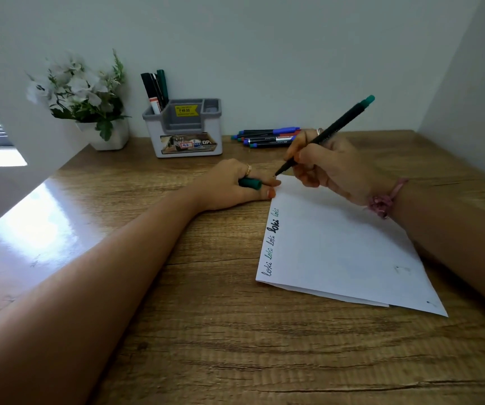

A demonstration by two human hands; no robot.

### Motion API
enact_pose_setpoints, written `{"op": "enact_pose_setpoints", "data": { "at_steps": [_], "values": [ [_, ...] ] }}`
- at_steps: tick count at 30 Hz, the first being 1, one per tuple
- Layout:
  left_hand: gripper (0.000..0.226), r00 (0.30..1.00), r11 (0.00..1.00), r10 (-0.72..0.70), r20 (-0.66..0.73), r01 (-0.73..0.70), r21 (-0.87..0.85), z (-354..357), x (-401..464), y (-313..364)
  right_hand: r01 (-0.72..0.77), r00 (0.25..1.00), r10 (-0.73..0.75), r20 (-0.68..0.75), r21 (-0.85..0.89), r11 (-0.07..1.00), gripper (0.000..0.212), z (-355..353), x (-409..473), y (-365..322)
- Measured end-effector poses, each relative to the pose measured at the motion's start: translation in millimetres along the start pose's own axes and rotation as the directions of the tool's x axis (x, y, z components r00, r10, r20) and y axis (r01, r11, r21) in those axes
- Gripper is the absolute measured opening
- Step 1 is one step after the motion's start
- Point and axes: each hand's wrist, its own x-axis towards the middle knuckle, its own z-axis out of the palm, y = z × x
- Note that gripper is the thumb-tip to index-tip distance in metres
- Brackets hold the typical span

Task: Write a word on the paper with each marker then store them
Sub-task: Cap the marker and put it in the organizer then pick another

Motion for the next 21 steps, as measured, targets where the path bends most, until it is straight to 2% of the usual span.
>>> {"op": "enact_pose_setpoints", "data": {
  "at_steps": [4,7,11,21],
  "values": [
    [0.025,0.998,0.996,-0.009,-0.068,0.003,-0.084,-0.9,-4.0,2.5,-0.021,0.999,0.022,0.026,-0.038,0.999,0.029,-3.5,-1.8,-14.3],
    [0.004,0.992,0.993,-0.032,-0.118,0.018,-0.118,0.0,-5.6,3.8,-0.011,0.999,0.015,0.039,-0.087,0.996,0.017,-3.0,-5.3,-16.6],
    [0.017,0.987,0.984,-0.059,-0.148,0.033,-0.174,1.5,-6.7,5.8,-0.007,1.0,0.009,0.025,-0.075,0.997,0.016,-1.7,-8.3,-16.7],
    [0.015,0.985,0.984,-0.057,-0.165,0.027,-0.178,0.6,-7.9,9.7,0.068,0.998,-0.066,0.014,-0.154,0.986,0.01,1.7,-9.7,-16.0]
  ]
}}
